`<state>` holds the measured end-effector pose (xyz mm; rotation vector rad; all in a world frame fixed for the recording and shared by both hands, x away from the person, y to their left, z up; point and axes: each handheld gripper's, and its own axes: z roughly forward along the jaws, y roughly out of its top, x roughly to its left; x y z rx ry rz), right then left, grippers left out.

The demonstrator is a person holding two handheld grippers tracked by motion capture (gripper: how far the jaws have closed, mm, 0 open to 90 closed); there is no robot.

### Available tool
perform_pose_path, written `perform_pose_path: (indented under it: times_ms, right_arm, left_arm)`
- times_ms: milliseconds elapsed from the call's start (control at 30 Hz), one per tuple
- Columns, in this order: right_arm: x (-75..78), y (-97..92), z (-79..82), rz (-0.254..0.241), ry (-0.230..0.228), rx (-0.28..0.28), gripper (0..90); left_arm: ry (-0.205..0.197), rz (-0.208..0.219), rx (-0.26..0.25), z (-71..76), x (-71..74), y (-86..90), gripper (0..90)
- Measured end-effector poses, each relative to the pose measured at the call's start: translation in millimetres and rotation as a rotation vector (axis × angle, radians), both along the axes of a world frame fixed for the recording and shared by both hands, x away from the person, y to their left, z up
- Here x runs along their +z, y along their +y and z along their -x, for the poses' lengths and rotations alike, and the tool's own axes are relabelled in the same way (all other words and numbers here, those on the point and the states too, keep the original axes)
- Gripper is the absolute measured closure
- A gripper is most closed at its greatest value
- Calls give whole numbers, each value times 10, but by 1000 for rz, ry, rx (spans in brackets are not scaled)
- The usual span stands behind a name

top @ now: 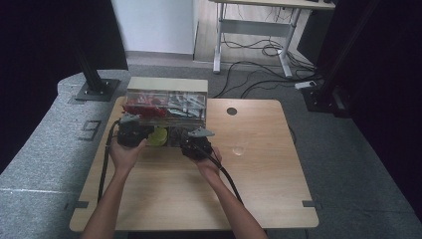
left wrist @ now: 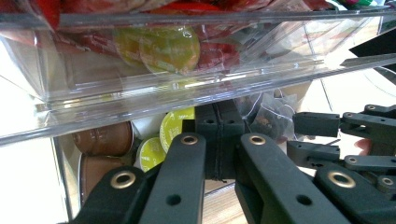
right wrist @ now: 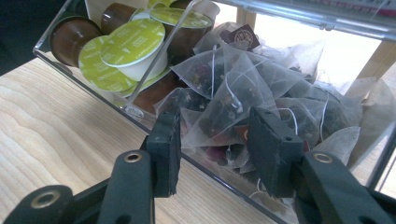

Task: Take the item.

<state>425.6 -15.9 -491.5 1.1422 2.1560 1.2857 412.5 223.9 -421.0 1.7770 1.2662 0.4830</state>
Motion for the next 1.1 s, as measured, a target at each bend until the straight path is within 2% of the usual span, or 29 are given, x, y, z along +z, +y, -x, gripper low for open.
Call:
perform_pose_path:
  times_ms: [200, 333, 467, 533, 767, 1100]
  right_arm:
    - [-17, -6, -30, 22, -4, -24, 578]
    - [-34, -17, -48, 45, -10, -39, 686]
    - [-36, -28, -60, 43, -6, -39, 831]
    - [-27, -33, -59, 40, -11, -37, 874]
    - [29, -82, -43, 19, -20, -29, 887]
    - [235, -189, 62, -52, -80, -13, 888]
  left_arm:
    - [1, -6, -2, 3, 9, 2, 900]
    - [1, -4, -2, 2, 5, -5, 900]
    - [2, -2, -3, 0, 2, -16, 900]
    - [3, -2, -4, 0, 2, -16, 900]
    - [0, 0, -3, 2, 3, -14, 900]
    - [3, -3, -3, 3, -4, -17, 900]
